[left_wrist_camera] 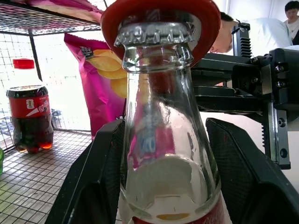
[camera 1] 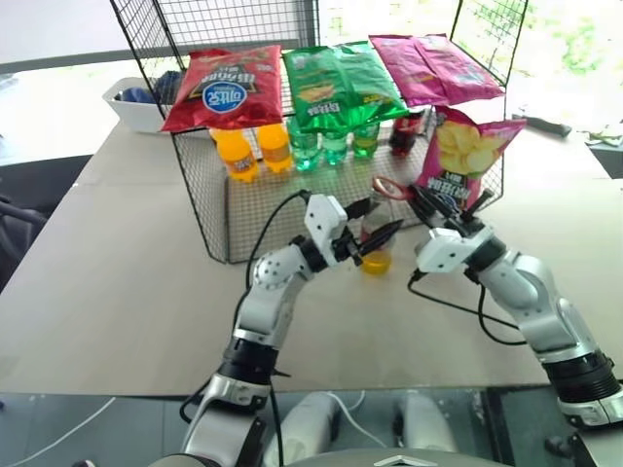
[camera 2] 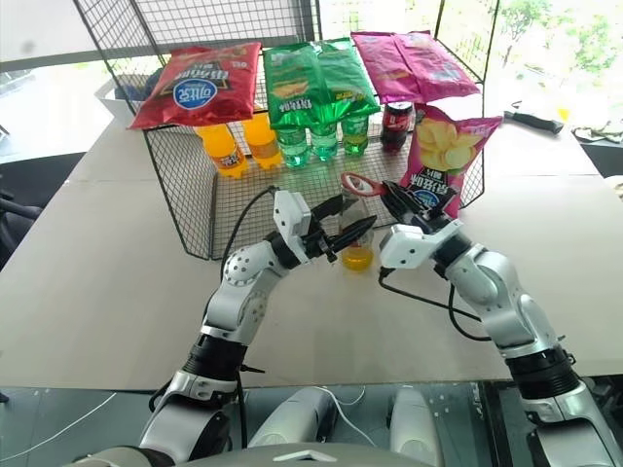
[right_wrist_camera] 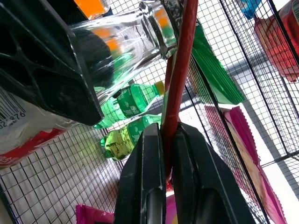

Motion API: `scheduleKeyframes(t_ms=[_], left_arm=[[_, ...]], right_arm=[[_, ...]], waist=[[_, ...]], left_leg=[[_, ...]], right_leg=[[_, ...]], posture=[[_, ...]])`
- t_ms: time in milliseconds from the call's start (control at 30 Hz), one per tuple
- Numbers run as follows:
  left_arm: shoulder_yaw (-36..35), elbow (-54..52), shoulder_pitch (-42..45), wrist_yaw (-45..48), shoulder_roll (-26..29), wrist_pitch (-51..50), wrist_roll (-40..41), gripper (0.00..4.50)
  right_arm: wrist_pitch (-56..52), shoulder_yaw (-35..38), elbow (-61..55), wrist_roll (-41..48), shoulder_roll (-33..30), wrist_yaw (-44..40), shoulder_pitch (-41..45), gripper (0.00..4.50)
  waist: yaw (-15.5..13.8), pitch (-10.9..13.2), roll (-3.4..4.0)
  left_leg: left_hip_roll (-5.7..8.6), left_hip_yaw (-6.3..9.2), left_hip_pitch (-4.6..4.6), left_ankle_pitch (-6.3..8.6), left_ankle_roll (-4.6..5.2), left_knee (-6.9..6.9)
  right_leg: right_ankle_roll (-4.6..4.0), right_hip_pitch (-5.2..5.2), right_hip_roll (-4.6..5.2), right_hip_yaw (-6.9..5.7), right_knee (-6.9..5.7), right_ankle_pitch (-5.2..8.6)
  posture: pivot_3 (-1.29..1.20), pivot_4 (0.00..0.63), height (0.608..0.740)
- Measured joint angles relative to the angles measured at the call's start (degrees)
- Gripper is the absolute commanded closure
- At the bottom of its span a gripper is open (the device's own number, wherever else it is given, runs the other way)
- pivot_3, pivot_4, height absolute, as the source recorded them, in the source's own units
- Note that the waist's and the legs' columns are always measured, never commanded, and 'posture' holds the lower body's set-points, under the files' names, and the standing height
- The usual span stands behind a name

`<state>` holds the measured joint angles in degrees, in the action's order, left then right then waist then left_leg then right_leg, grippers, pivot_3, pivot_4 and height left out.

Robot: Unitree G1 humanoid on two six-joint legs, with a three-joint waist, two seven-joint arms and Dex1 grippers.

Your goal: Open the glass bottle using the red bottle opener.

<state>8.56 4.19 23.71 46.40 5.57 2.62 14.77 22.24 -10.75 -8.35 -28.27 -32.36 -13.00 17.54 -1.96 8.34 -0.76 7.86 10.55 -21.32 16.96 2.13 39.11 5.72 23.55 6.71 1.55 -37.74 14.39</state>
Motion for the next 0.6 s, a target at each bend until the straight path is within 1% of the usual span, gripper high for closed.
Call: scheduleKeyframes(t_ms=[300, 600], left_arm=[[0.1, 0.08, 0.06, 0.06, -0.13, 0.08, -0.02, 2.34], [0.17, 0.85, 0.57, 0.04, -0.57, 0.41, -0.01, 2.34]], right_arm=[[3.92, 0.43, 2.67, -1.81, -3.94, -0.38, 3.99, 4.4], [6.28, 0.71, 3.87, -3.74, -5.76, 0.0, 5.82, 4.4]], waist=[[-0.23, 0.01, -0.01], [-0.31, 0.02, -0.02]], left_leg=[[0.0, -0.01, -0.01, 0.0, -0.01, 0.0], [0.0, 0.0, -0.02, 0.0, -0.01, -0.06]], right_leg=[[0.01, 0.01, -0.01, 0.01, 0.01, 0.0], [0.0, 0.01, 0.0, 0.0, 0.08, 0.0]], posture=[[0.0, 0.15, 0.74], [0.0, 0.15, 0.74]])
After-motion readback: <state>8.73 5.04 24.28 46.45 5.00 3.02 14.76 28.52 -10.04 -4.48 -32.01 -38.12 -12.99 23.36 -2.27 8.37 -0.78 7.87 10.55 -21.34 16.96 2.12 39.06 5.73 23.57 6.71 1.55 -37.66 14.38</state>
